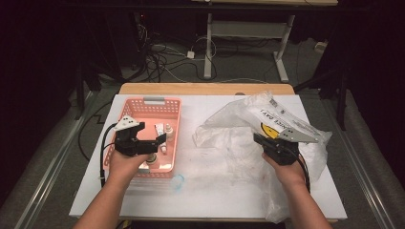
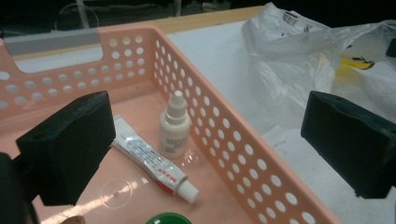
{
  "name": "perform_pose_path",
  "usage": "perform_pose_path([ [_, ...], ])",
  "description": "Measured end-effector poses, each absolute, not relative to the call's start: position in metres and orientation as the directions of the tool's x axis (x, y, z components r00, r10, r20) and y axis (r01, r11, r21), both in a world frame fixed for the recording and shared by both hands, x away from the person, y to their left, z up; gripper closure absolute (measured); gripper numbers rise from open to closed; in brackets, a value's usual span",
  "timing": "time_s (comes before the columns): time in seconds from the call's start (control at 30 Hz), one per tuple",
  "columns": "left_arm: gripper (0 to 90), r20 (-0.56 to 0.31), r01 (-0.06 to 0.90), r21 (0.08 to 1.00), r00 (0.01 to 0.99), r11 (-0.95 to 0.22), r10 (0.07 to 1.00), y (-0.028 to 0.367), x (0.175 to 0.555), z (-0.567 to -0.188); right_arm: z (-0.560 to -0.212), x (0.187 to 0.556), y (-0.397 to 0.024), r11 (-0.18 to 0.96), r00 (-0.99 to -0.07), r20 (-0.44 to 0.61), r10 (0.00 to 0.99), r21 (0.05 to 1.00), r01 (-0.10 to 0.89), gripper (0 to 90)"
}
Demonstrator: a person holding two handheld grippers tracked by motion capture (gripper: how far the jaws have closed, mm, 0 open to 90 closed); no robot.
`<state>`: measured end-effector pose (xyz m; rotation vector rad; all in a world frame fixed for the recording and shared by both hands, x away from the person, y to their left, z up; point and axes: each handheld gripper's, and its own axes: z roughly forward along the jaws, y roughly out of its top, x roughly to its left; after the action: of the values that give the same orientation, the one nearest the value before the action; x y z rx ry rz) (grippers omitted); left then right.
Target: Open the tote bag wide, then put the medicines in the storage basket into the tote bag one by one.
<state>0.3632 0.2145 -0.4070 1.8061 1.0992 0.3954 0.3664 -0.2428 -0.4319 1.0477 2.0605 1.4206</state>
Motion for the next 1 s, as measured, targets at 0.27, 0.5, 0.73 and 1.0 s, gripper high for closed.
perform_pose_path([
  [0.27,15.4,-0.218,0.552,0.822,0.536,-0.143,0.816,0.219,0.377,-0.412,-0.431,0.366,-0.244,0.186,-0.624,0.074,0.778,0.921,0.342,90.0],
  [0.5,41.3,-0.275,0.618,0.774,0.523,-0.137,0.807,0.223,0.390,-0.416,-0.432,0.366,-0.243,0.191,-0.627,0.073,0.776,0.919,0.344,90.0],
  [0.73,65.6,-0.302,0.713,0.667,0.522,-0.215,0.798,0.217,0.405,-0.423,-0.432,0.367,-0.244,0.181,-0.624,0.082,0.777,0.920,0.347,90.0],
  [1.0,87.2,-0.262,0.719,0.623,0.562,-0.307,0.785,0.212,0.416,-0.430,-0.433,0.366,-0.244,0.194,-0.623,0.072,0.779,0.917,0.348,90.0],
])
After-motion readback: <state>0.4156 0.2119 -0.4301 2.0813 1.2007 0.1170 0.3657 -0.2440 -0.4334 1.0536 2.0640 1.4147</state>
